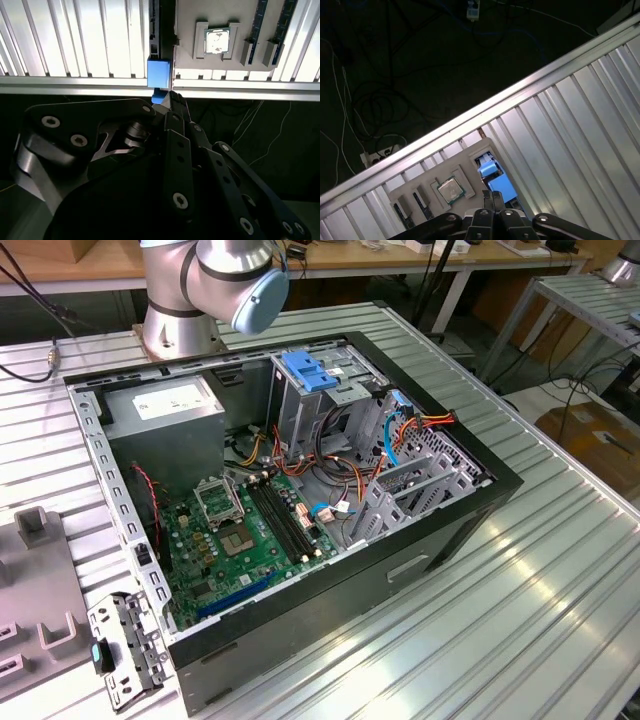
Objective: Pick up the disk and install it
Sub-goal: 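Pick up the disk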
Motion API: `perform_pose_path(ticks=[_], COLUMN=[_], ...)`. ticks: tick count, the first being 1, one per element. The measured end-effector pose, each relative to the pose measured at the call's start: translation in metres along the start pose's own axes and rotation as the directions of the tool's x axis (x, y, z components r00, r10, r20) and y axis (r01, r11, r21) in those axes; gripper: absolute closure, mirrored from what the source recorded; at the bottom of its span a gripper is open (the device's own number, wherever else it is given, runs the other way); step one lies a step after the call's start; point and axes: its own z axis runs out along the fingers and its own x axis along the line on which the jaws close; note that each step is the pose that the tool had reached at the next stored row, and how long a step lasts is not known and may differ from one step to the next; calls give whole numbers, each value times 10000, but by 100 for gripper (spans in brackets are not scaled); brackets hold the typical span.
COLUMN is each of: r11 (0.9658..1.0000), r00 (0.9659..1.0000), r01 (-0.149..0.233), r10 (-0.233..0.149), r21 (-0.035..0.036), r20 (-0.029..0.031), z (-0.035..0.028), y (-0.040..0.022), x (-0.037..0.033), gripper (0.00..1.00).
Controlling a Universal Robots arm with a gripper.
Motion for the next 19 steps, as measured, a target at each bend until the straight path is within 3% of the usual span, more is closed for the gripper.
perform_pose_path(ticks=[12, 16, 19], r11=[10000, 9992, 9956], r00=[10000, 9992, 9956], r01=[19, 406, 932], r10=[-19, -406, -932], r21=[-1, -4, -10], r20=[-1, -18, -41], z=[0, 0, 0], y=[0, 0, 0], x=[0, 0, 0], gripper=[89, 89, 89])
